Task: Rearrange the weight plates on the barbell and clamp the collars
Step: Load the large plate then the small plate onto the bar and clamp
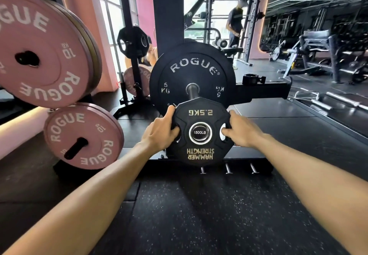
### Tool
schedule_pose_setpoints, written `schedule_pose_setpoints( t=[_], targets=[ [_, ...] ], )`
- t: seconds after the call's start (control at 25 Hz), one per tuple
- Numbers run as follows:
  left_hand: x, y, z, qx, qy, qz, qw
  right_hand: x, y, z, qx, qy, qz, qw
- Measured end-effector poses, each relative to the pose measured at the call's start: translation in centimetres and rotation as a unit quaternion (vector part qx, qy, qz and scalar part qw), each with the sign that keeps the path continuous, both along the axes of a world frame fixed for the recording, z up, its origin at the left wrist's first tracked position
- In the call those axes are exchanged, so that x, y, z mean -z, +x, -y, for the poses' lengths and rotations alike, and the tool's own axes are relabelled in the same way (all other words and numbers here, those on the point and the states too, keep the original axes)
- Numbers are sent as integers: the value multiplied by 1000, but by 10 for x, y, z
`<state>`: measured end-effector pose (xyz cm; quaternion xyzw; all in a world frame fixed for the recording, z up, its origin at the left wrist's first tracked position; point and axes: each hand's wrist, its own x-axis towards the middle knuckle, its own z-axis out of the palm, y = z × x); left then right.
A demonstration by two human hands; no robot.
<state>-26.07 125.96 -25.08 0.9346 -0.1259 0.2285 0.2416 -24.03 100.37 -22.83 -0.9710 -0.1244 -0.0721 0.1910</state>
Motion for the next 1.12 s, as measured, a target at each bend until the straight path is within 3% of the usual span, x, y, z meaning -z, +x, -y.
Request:
schedule_pose_setpoints(
  t=[0.24,0.48,0.72,1.12],
  targets=[
    [24,0,5,-17,-18,43,999,18,3,-3,-19,26,98,995],
    [18,41,6,-42,-14,-7,999,20,47,-12,21,23,98,995],
    [17,104,4,-125,72,-33,989,22,115,-27,98,-68,130,984],
    [12,231,-5,-152,84,-93,980,24,241,-46,133,-110,137,975]
  ],
)
